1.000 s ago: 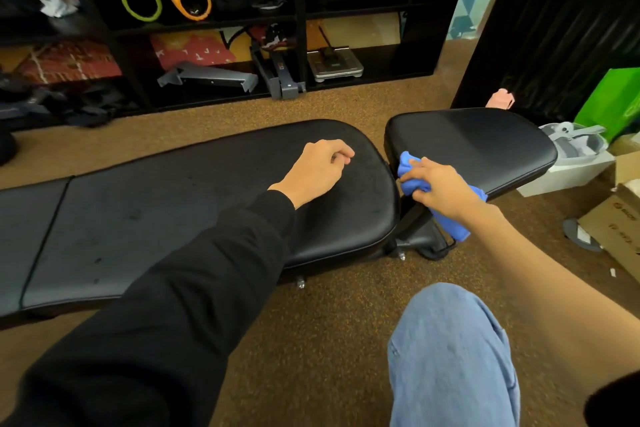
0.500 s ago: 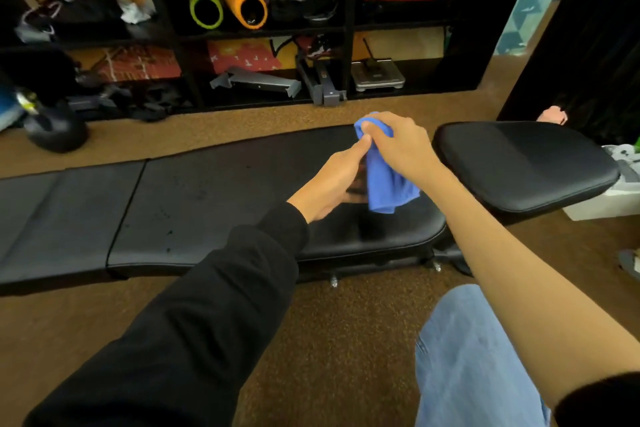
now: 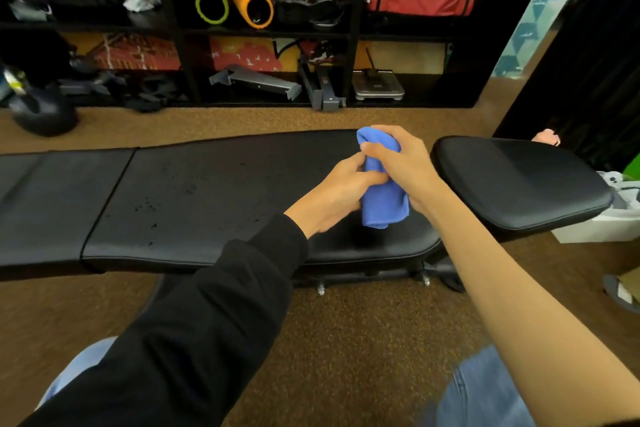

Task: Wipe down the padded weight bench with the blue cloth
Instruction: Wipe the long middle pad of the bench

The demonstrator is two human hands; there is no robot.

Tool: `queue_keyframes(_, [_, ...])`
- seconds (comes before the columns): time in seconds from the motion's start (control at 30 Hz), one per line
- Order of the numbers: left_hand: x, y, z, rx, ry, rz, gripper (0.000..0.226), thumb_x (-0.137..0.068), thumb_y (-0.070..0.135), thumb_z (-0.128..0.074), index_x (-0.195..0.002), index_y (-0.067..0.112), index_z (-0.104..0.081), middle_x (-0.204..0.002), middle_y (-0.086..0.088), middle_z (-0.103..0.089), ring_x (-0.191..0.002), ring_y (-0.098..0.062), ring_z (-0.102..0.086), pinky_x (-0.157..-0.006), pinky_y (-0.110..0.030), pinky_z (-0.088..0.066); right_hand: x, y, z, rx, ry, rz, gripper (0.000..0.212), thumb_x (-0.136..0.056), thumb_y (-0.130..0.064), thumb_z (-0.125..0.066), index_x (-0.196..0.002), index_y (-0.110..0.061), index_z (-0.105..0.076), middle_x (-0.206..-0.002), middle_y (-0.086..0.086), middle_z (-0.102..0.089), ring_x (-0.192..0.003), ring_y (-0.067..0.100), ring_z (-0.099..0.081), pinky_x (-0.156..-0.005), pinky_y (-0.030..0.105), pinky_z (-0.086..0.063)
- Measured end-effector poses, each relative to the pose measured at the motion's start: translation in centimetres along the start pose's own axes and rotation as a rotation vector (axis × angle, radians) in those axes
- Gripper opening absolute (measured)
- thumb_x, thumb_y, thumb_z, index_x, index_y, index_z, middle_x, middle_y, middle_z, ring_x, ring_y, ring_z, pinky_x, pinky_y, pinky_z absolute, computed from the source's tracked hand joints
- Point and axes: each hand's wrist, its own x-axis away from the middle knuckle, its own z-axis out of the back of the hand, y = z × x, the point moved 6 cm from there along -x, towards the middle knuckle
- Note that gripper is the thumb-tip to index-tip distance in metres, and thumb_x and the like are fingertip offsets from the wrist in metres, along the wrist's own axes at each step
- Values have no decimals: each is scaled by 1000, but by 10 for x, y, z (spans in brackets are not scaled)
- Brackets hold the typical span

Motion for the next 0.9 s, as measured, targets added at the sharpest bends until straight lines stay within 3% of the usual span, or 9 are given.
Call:
queue_keyframes(0.13, [-8, -4, 10, -356, 122, -24, 36, -97, 21, -51, -133, 17, -53, -125, -3, -61, -112, -15, -60, -94, -30, -49, -7, 13, 44, 15, 152, -3, 30, -87, -21, -58, -117, -24, -61, -111, -8, -59, -102, 12, -56, -74, 20, -44])
queue_keyframes(0.23, [-10, -8, 26, -789, 243, -147, 40, -98, 27, -49, -137, 19, -49, -129, -2, -55, -117, -15, -52, -94, -23, -38, -8, 30, 75, 86, 198, -10, 33, -88, -18, -54, -120, -25, -60, -118, -6, -60, -105, 12, -55, -80, 23, -40])
queue_keyframes(0.4, [-12, -38, 43, -1350, 338, -219, 48, -100, 38, -38, -146, 23, -35, -146, 1, -41, -134, -16, -38, -115, -46, -19, 4, 65, 77, 438, 65, 43, 40, -93, -12, -46, -132, -19, -52, -128, 3, -58, -116, 19, -52, -87, 13, -30])
queue_keyframes(0.5, [-13, -55, 51, -1404, 385, -204, 50, -100, 43, -35, -147, 25, -35, -151, 3, -35, -142, -12, -25, -116, -45, -14, 12, 93, 63, 504, 2, 59, 32, -92, -7, -45, -121, -4, -56, -119, 17, -62, -107, 31, -56, -78, 20, -38])
queue_keyframes(0.57, [-13, -58, 54, -1395, 404, -211, 49, -100, 44, -36, -145, 25, -39, -152, 4, -35, -143, -11, -24, -116, -43, -14, 12, 103, 60, 508, -5, 67, 31, -92, -8, -44, -121, -4, -56, -117, 15, -62, -106, 30, -57, -79, 18, -38])
queue_keyframes(0.67, [-14, -55, 54, -1377, 441, -235, 47, -99, 44, -39, -142, 25, -45, -149, 4, -39, -140, -11, -29, -116, -42, -16, 0, 107, 58, 521, -32, 101, 16, -91, -8, -44, -97, 1, -56, -85, 14, -58, -81, 30, -57, -62, 18, -34])
queue_keyframes(0.73, [-12, -55, 53, -1385, 444, -236, 47, -99, 44, -39, -141, 26, -45, -149, 5, -40, -140, -10, -29, -116, -41, -16, -12, 107, 56, 527, -39, 92, 15, -92, -8, -43, -88, 3, -52, -77, 11, -51, -72, 27, -51, -59, 25, -32])
queue_keyframes(0.8, [-11, -56, 53, -1383, 433, -224, 47, -99, 45, -37, -143, 27, -43, -150, 5, -38, -141, -10, -27, -116, -41, -15, -25, 104, 53, 535, -27, 91, 16, -92, -9, -41, -82, 1, -48, -76, 15, -51, -71, 31, -51, -60, 28, -36])
queue_keyframes(0.9, [-10, -58, 54, -1382, 417, -216, 48, -100, 45, -34, -145, 28, -39, -152, 6, -35, -143, -10, -23, -117, -40, -12, -40, 104, 50, 524, 3, 44, 19, -93, -10, -41, -89, 5, -53, -97, 24, -60, -89, 40, -58, -75, 44, -46])
